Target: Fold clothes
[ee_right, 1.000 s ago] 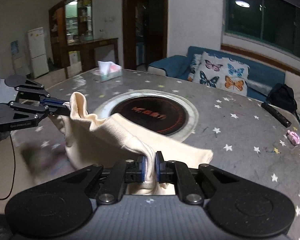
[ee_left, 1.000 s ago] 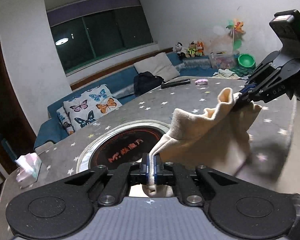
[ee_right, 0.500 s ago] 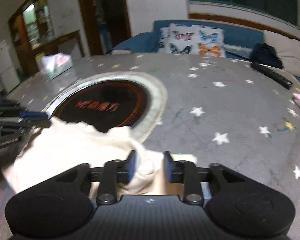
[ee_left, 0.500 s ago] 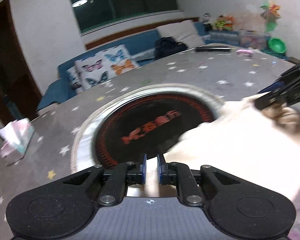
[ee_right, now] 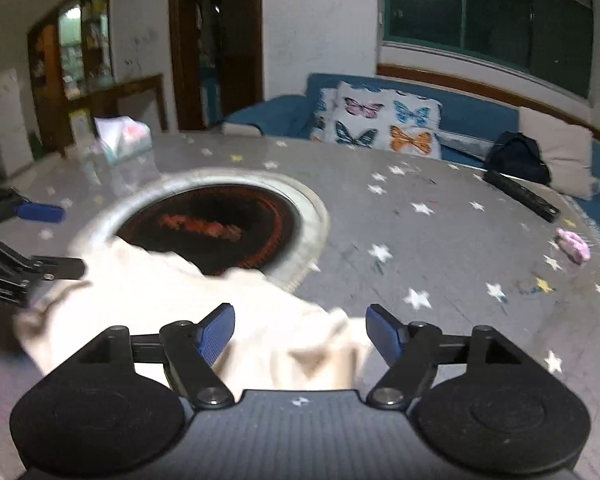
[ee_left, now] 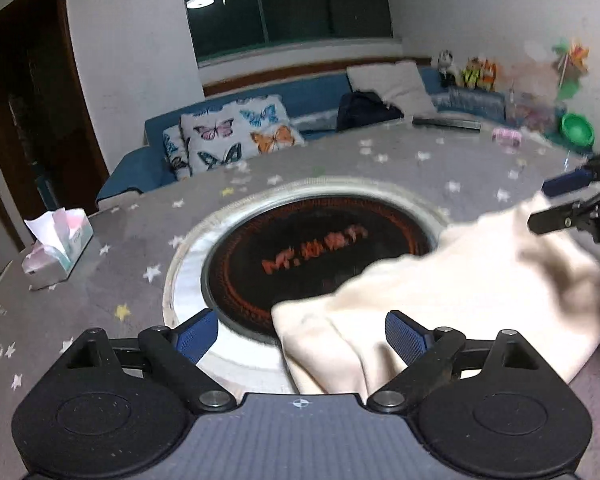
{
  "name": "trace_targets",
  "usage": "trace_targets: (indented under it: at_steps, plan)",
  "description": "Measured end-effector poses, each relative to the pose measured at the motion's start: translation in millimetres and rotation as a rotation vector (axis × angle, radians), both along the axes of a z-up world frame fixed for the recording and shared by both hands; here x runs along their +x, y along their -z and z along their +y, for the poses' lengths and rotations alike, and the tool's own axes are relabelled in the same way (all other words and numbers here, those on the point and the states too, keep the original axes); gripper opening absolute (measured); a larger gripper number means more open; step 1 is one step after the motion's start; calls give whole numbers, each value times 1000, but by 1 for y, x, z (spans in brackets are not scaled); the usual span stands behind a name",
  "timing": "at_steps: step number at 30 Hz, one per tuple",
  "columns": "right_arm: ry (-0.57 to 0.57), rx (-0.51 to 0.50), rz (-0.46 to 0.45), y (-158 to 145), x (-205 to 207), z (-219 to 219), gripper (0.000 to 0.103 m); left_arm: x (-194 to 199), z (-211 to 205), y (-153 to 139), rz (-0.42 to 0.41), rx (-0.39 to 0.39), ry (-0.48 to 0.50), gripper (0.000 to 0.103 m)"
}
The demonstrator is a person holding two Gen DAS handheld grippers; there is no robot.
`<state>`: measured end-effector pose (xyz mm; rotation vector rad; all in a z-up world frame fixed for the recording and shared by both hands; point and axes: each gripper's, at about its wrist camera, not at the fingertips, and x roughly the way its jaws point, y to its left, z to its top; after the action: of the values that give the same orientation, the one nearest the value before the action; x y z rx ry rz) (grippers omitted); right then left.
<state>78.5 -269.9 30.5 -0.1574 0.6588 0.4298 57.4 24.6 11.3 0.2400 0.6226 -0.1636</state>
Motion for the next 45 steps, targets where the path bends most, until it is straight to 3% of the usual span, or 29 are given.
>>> trace_targets:
  at_steps: [3, 4, 6, 12, 21, 28, 32, 38, 45]
  plan:
    - [63, -3, 36, 14, 8, -8, 78, 7, 2, 12, 29, 18, -38, 98]
    - [82, -8, 39, 17, 9, -12, 79, 9, 4, 15, 27, 22, -51, 103]
    - [119, -17, 38, 22, 10, -21, 86, 11, 8, 17, 23, 15, -66, 103]
    - [198, -42, -5, 13, 10, -33, 89, 15, 10, 10, 6, 16, -86, 103]
    - [84, -27, -43, 1, 21, 7, 101, 42, -1, 6, 19, 4, -113, 103]
    - [47, -199, -24, 23, 43, 44, 103, 63, -23, 13, 51, 56, -73, 103]
    - [64, -202, -23, 22, 44, 38, 103, 70, -23, 19, 68, 61, -83, 103]
    - [101, -183, -41, 13, 22, 16, 103, 58, -13, 12, 58, 34, -126, 103]
    - [95, -162, -77, 12, -22, 6, 103, 16, -3, 6, 36, -8, -154, 103]
